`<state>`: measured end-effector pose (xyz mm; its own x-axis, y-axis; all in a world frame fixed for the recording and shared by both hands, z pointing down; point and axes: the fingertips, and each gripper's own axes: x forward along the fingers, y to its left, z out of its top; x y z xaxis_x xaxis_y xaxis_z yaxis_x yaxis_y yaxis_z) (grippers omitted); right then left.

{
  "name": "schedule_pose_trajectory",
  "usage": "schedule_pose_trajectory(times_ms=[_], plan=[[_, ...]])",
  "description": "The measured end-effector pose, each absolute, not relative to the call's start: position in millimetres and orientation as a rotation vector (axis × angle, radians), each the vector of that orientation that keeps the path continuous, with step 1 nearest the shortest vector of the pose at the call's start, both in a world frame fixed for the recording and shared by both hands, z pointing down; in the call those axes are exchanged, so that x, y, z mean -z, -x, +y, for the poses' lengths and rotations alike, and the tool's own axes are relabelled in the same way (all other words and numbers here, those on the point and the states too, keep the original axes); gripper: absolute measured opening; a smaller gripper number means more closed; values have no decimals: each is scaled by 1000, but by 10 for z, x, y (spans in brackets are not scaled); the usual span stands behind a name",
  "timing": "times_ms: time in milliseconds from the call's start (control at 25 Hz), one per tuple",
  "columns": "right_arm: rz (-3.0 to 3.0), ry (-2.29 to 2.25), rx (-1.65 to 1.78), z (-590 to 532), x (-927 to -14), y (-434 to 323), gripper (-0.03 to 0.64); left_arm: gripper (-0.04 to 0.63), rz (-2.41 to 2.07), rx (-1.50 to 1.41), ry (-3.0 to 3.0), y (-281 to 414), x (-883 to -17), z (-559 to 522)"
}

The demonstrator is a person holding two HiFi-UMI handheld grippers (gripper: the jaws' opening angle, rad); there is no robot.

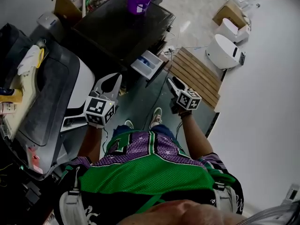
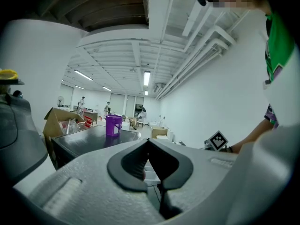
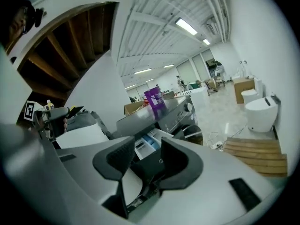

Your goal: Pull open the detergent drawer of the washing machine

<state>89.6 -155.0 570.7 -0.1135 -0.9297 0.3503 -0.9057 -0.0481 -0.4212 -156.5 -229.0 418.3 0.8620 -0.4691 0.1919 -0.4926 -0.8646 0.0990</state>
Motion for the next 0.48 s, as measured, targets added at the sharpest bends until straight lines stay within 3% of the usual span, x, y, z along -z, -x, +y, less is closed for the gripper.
schedule_pose_trajectory(times_ms=[480], plan=[[2261, 2024, 634, -1644, -4387, -412, 178, 14, -870, -94, -2867, 1942, -3804, -2218]])
